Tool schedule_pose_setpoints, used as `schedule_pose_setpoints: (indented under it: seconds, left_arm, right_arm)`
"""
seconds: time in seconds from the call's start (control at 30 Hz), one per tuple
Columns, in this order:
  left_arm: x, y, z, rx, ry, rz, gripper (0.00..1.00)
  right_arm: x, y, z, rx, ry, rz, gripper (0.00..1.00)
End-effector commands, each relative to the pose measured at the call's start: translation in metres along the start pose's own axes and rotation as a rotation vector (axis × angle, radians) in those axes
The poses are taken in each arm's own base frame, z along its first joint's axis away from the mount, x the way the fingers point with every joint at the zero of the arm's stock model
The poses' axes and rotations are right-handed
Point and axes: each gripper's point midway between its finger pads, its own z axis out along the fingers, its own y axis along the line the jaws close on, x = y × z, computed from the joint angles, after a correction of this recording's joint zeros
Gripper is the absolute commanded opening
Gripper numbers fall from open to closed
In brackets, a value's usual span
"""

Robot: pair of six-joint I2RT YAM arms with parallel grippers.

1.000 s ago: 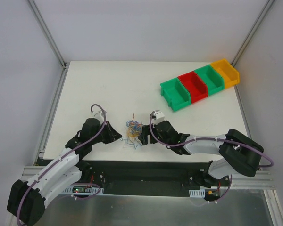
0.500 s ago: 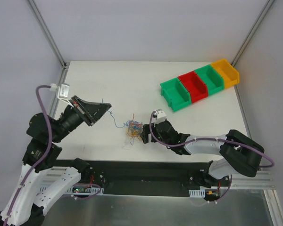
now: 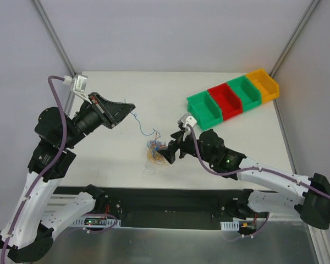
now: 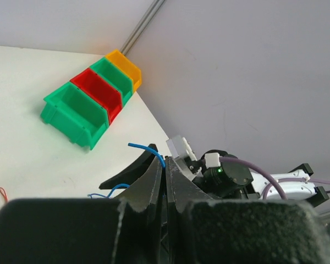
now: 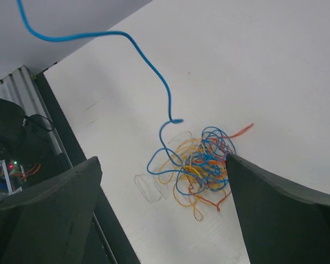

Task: Untangle the cables

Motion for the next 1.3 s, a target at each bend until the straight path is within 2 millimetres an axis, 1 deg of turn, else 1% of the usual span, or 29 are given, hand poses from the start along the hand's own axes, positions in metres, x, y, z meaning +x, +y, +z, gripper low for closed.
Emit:
schedule_pose_setpoints:
  seconds: [0.0,0.03,0.1,0.17,0.2,0.3,0.33,0.37,0.4,0.43,0.47,0.5,0.53,0.6,0.63,0.7,0.73,0.77,0.8,0.83,0.9,0.97,1.03,1.07,1.13,1.17,1.2,1.23,1.27]
  left_arm:
    - [-0.022,-0.025,-0.012,0.057,-0.067,0.029,0.0]
    - [-0.023,-0.026,-0.014,0.058,-0.073,0.033,0.0]
    - [-0.025,-0.028,-0.016,0.06,-0.085,0.042,0.0]
    - [-0.027,-0.031,-0.019,0.067,-0.09,0.051,0.0]
    - [-0.027,-0.031,-0.02,0.069,-0.09,0.051,0.0]
    - [-0.025,-0.028,-0.02,0.061,-0.095,0.046,0.0]
    - [-0.025,-0.026,-0.02,0.055,-0.097,0.045,0.0]
    - [-0.025,-0.025,-0.019,0.05,-0.099,0.046,0.0]
    - [-0.024,-0.023,-0.02,0.046,-0.104,0.05,0.0]
    - [-0.025,-0.021,-0.019,0.039,-0.108,0.054,0.0]
    - [-0.026,-0.02,-0.02,0.032,-0.116,0.057,0.0]
    - [-0.026,-0.017,-0.02,0.019,-0.124,0.063,0.0]
    - [-0.027,-0.015,-0.02,0.011,-0.131,0.071,0.0]
    - [-0.026,-0.005,-0.02,-0.021,-0.144,0.094,0.0]
    - [-0.024,0.002,-0.019,-0.042,-0.146,0.1,0.0]
    - [-0.013,0.022,-0.017,-0.095,-0.139,0.088,0.0]
    - [-0.006,0.033,-0.015,-0.124,-0.134,0.073,0.0]
    - [0.008,0.05,-0.011,-0.16,-0.107,0.051,0.06]
    - [0.021,0.063,-0.008,-0.182,-0.081,0.038,0.16]
    - [0.03,0.071,-0.006,-0.191,-0.063,0.032,0.26]
    - [0.052,0.093,0.0,-0.225,-0.022,0.02,0.53]
    - [0.071,0.115,0.003,-0.272,0.01,0.008,0.73]
    - [0.087,0.137,0.007,-0.322,0.04,-0.001,0.87]
    - [0.094,0.145,0.01,-0.341,0.058,-0.005,0.92]
    - [0.108,0.154,0.017,-0.344,0.103,-0.022,0.96]
    - [0.117,0.155,0.023,-0.321,0.134,-0.041,0.96]
    - [0.125,0.153,0.03,-0.281,0.155,-0.074,0.93]
    - [0.134,0.153,0.038,-0.244,0.172,-0.113,0.87]
    - [0.147,0.156,0.046,-0.212,0.192,-0.18,0.82]
  right_arm:
    - [-0.02,0.03,0.017,-0.15,-0.048,-0.041,0.96]
    - [-0.025,0.03,0.024,-0.141,-0.074,-0.032,0.95]
    - [-0.028,0.025,0.036,-0.103,-0.093,-0.015,0.93]
    - [-0.035,0.02,0.046,-0.07,-0.124,0.011,0.9]
    - [-0.039,0.023,0.05,-0.081,-0.141,0.02,0.88]
    - [-0.047,0.042,0.058,-0.169,-0.176,0.065,0.8]
    - [-0.047,0.048,0.06,-0.191,-0.178,0.071,0.74]
    - [-0.047,0.051,0.062,-0.199,-0.178,0.079,0.7]
    - [-0.047,0.05,0.064,-0.192,-0.178,0.092,0.64]
    - [-0.044,0.05,0.065,-0.189,-0.171,0.105,0.52]
    - [-0.045,0.05,0.065,-0.192,-0.171,0.111,0.38]
    - [-0.043,0.052,0.065,-0.199,-0.166,0.114,0.18]
    - [-0.046,0.052,0.062,-0.201,-0.163,0.12,0.0]
    - [-0.058,0.057,0.052,-0.215,-0.177,0.132,0.0]
    - [-0.067,0.058,0.045,-0.212,-0.19,0.14,0.0]
    - [-0.087,0.057,0.031,-0.182,-0.185,0.161,0.0]
    - [-0.085,0.054,0.025,-0.15,-0.125,0.167,0.0]
    - [-0.106,0.057,0.017,-0.143,-0.134,0.17,0.0]
    - [-0.117,0.056,0.009,-0.13,-0.129,0.171,0.0]
    - [-0.127,0.057,0.001,-0.126,-0.136,0.173,0.0]
    - [-0.144,0.056,-0.015,-0.129,-0.154,0.19,0.0]
    - [-0.158,0.058,-0.03,-0.159,-0.179,0.209,0.0]
    - [-0.169,0.057,-0.041,-0.17,-0.196,0.24,0.0]
    - [-0.176,0.057,-0.047,-0.178,-0.204,0.245,0.0]
    - [-0.187,0.059,-0.055,-0.201,-0.221,0.245,0.0]
    - [-0.193,0.06,-0.058,-0.206,-0.234,0.243,0.0]
    - [-0.197,0.06,-0.06,-0.207,-0.243,0.239,0.0]
    - [-0.203,0.06,-0.062,-0.208,-0.256,0.233,0.0]
    - [-0.201,0.058,-0.062,-0.194,-0.241,0.226,0.0]
